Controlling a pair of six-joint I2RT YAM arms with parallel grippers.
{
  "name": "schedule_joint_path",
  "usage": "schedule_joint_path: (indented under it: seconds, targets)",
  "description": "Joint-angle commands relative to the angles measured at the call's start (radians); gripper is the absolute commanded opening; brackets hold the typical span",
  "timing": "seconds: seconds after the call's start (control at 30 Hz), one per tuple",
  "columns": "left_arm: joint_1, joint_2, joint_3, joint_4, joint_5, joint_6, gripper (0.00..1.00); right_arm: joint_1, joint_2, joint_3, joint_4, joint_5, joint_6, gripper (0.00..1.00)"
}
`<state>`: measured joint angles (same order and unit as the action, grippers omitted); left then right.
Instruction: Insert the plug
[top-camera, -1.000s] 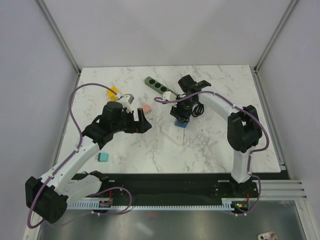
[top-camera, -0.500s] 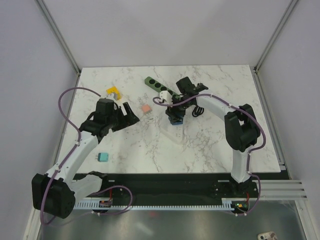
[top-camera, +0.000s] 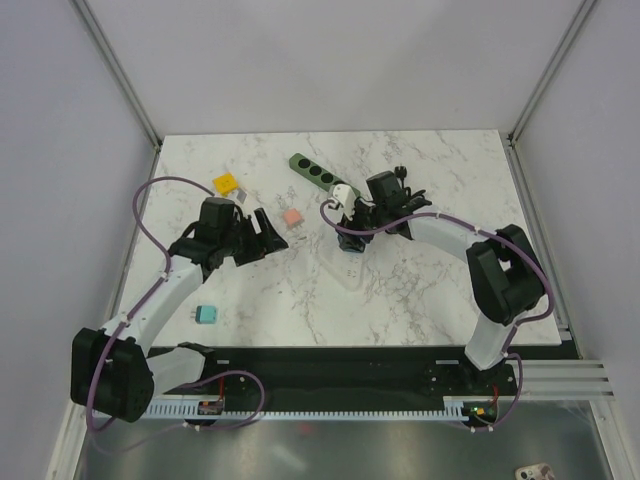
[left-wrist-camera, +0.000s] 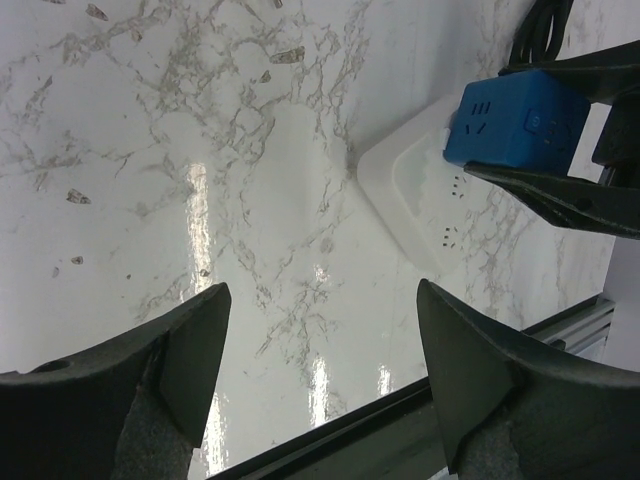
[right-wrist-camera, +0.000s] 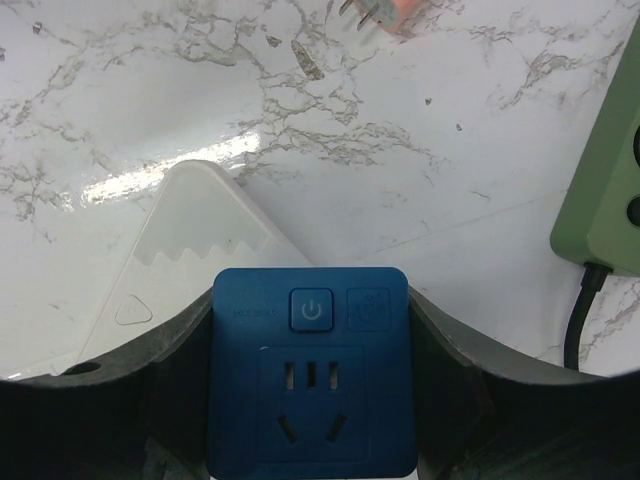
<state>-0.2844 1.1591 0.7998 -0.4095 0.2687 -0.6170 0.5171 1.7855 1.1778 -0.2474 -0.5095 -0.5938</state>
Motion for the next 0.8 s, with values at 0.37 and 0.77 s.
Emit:
schedule_joint_path:
  seconds: [0.37,0.77]
  targets:
    - [0.002,-0.052,-0.011,0.037,0.052,0.074,0.82,0.112,-0.043,-0.239,0.129,0.192,0.486,0.00]
    - [0.001,0.040,-0.077,0.126,0.148,0.034,0.78,0.230,-0.095,-0.443,0.450,0.359,0.634,0.00]
